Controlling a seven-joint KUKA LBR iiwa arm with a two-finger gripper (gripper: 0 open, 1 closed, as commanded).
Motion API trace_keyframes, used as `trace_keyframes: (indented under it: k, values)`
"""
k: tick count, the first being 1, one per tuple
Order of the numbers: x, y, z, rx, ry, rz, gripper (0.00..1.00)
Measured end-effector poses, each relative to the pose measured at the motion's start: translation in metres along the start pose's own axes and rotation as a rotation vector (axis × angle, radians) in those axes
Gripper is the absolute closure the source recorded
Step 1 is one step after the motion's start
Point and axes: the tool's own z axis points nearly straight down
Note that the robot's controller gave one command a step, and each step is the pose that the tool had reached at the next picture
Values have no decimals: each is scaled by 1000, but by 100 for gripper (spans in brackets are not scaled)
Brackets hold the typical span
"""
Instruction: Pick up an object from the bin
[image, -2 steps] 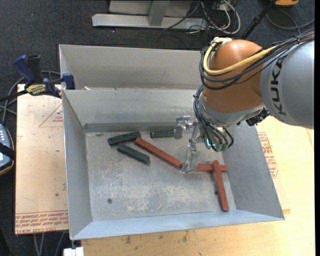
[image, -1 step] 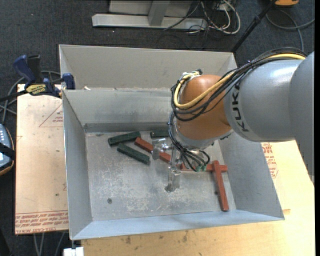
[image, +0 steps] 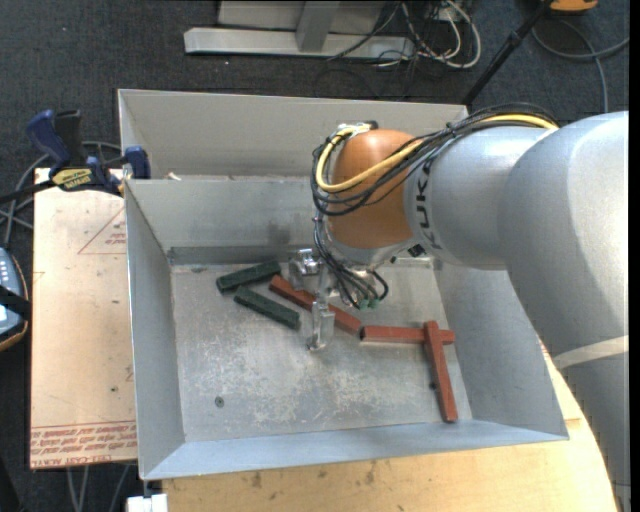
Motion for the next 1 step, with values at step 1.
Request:
trace_keyframes:
  k: [1]
  values:
    - [0, 1, -6, -1, -1, 1, 100]
